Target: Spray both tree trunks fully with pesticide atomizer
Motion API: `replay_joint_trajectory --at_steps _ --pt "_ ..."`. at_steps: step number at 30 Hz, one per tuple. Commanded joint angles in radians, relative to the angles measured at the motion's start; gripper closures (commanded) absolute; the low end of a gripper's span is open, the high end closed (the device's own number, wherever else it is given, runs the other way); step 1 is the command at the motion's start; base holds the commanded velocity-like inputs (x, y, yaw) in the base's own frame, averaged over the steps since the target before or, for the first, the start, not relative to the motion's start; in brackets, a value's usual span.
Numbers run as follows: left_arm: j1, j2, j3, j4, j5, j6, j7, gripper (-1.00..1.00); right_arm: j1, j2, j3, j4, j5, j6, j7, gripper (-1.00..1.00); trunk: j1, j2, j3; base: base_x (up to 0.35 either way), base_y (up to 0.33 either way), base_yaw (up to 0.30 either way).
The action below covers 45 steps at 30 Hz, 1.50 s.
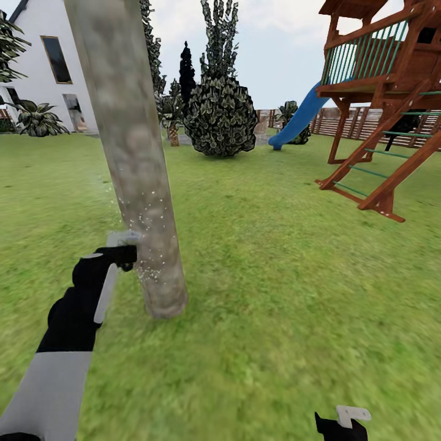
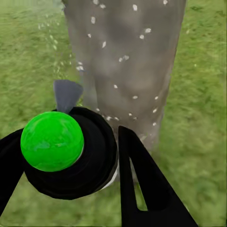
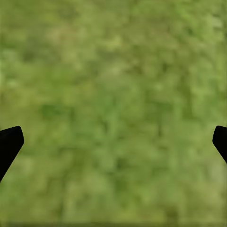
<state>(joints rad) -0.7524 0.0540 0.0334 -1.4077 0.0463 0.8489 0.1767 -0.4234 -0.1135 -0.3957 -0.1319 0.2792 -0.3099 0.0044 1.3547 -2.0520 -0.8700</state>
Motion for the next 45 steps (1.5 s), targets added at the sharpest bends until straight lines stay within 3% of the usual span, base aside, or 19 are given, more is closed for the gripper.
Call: replay_joint_trajectory --at_steps 1,5,7,9,14,15,19,22,24,45 --pt "-0.002 0.018 0.011 -0.007 0.013 0.024 -0.002 1.0 0.0 0.0 0.0 0.0 0.0 0.0 0.0 -1.0 0.0 0.0 0.0 0.0 0.0 0.0" --pt "0.025 0.031 0.005 -0.004 0.009 0.011 0.003 1.0 0.0 0.0 0.001 0.0 0.0 0.0 0.0 -1.0 0.0 0.0 0.0 0.0 0.0 0.0" --pt "0.089 0.025 -0.004 0.002 0.009 -0.077 0.004 1.0 0.0 0.0 0.0 0.0 0.0 0.0 0.0 -1.0 0.0 0.0 0.0 0.0 0.0 0.0" --pt "0.137 0.022 -0.038 0.043 0.009 -0.151 0.009 1.0 0.0 0.0 0.0 0.0 0.0 0.0 0.0 -1.0 0.0 0.0 0.0 0.0 0.0 0.0" --pt "0.155 0.017 -0.053 0.297 0.01 -0.376 0.014 1.0 0.0 0.001 0.0 0.0 0.0 0.0 0.0 -1.0 0.0 0.0 0.0 0.0 0.0 0.0" --pt "0.156 0.006 -0.053 0.394 0.014 -0.466 0.016 1.0 0.0 0.001 -0.001 -0.001 -0.001 0.0 -0.003 -1.0 0.0 0.0 0.0 0.0 0.0 0.0" --pt "0.156 -0.016 -0.05 0.526 0.008 -0.592 0.026 1.0 0.0 -0.001 0.0 -0.002 -0.002 0.0 -0.007 -1.0 0.0 0.0 0.0 0.0 0.0 0.0" --pt "0.187 -0.019 -0.05 0.581 0.018 -0.622 0.116 1.0 0.0 0.0 0.0 -0.001 0.0 0.0 -0.005 -1.0 0.0 0.0 0.0 0.0 -0.009 0.0" --pt "0.193 -0.02 -0.051 0.605 0.019 -0.651 0.127 1.0 0.0 0.0 0.0 -0.001 -0.001 0.0 -0.004 -1.0 0.0 0.0 0.0 0.0 -0.173 0.0" --pt "0.201 -0.039 -0.053 0.619 0.02 -0.664 0.116 1.0 0.0 0.008 0.0 0.0 -0.003 -0.001 -0.001 -1.0 0.0 0.0 0.0 0.125 -0.256 0.068"
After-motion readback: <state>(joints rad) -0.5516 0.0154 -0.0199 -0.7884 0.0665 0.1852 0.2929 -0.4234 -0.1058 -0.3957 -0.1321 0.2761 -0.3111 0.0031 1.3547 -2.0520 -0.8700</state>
